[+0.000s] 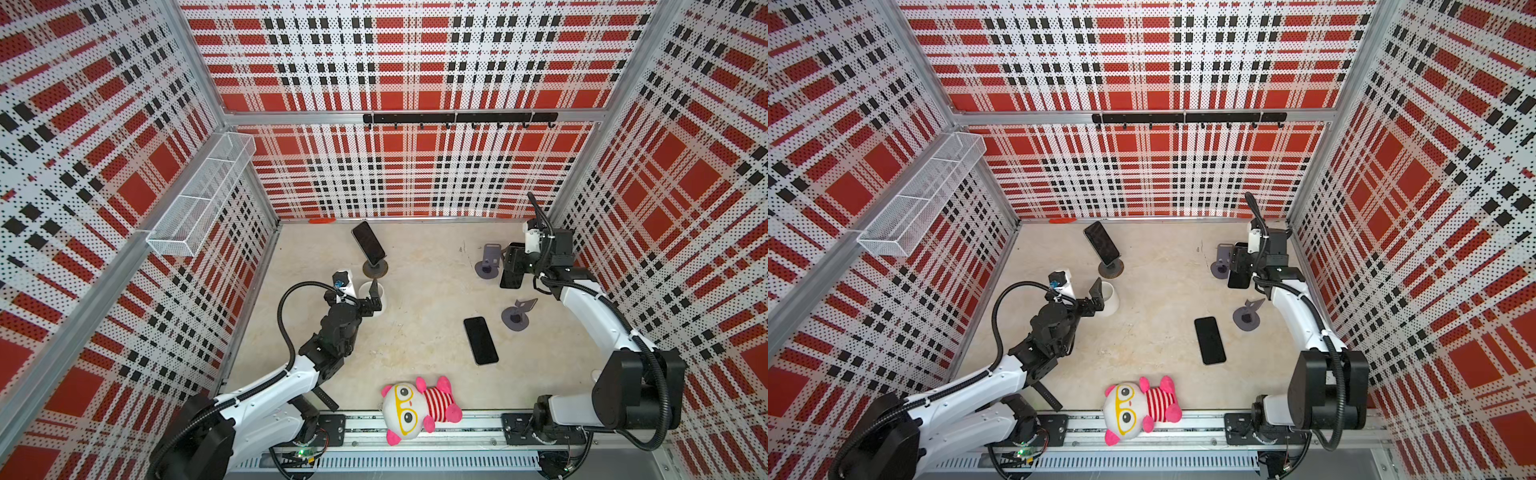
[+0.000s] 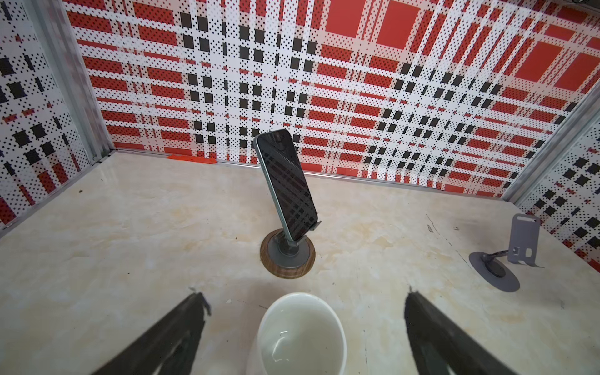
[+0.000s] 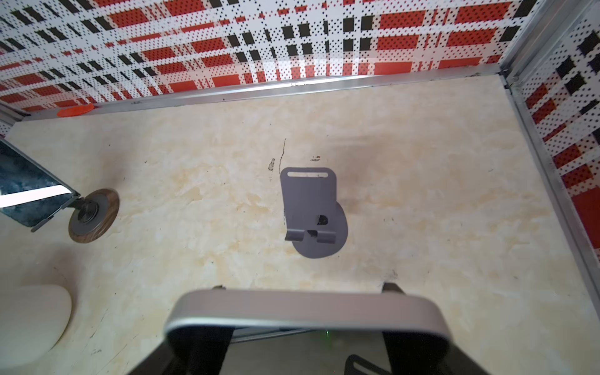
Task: Remove the phone from the phone stand
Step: Place the phone at the center of the table.
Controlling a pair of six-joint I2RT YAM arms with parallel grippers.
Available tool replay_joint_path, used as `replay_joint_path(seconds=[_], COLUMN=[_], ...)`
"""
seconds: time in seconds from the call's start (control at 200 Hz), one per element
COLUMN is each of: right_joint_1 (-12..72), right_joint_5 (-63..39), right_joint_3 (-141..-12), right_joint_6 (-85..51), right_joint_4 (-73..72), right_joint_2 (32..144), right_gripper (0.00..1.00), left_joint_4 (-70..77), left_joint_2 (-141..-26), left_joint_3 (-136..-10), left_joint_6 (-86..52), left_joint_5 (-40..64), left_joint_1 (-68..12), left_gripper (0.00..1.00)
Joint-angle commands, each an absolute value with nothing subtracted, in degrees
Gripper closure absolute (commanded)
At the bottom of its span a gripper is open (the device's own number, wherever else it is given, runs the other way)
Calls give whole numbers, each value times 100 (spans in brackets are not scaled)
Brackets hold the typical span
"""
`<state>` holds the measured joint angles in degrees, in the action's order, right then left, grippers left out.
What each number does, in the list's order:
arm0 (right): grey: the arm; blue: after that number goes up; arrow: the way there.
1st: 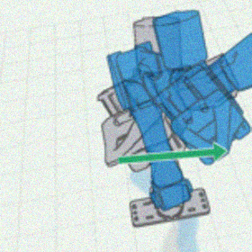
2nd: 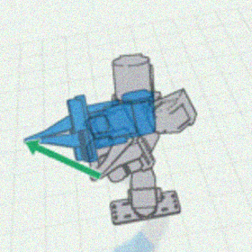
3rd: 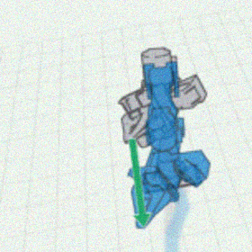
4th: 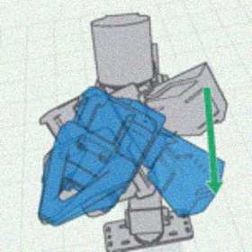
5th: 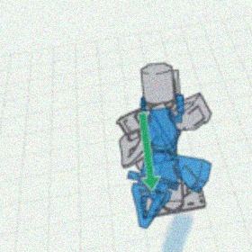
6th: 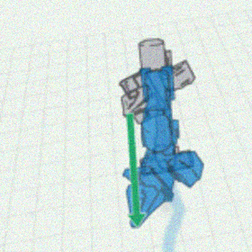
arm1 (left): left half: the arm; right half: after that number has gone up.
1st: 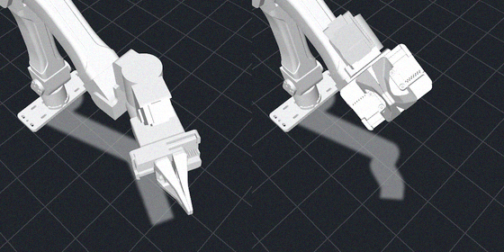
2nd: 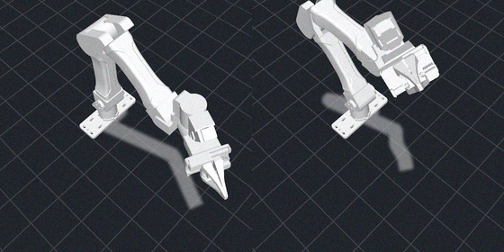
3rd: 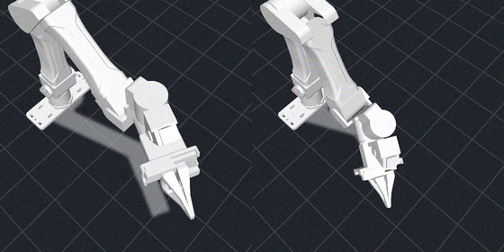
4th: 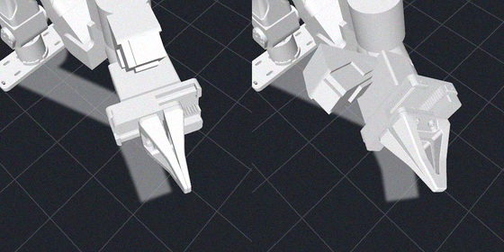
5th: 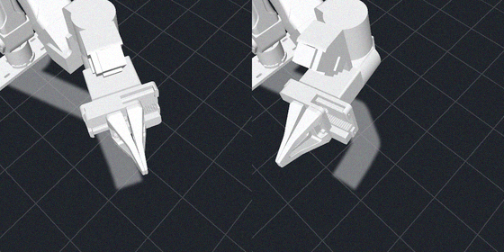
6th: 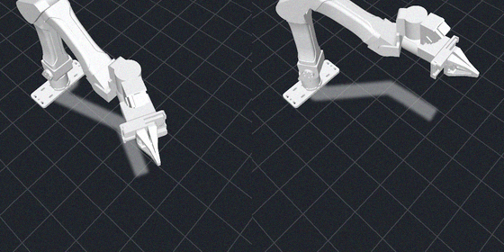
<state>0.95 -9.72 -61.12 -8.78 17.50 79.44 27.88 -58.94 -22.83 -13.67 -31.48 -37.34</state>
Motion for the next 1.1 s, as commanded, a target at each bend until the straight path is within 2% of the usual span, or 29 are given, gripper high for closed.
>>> replay_joint_path(seconds=[0.0, 0.696, 1.097], right_joint_1=[354, 1160, 2148], right_joint_5=[-817, -394, -245], right_joint_3=[-6093, -5881, -6095], right_joint_6=[-863, -1052, -1686], right_joint_4=[1761, 2223, 2849], right_joint_2=[7665, 7905, 8358], right_gripper=[31, 32, 31], left_joint_4=[2839, 2883, 2708], left_joint_2=[-5931, -6007, -5554], left_joint_3=[-2425, -2404, -2370], left_joint_6=[-1402, -1430, -1463], left_joint_5=[-3094, -3104, -3521], left_joint_1=[-3779, -3788, -3780], left_gripper=[2, 2, 2])
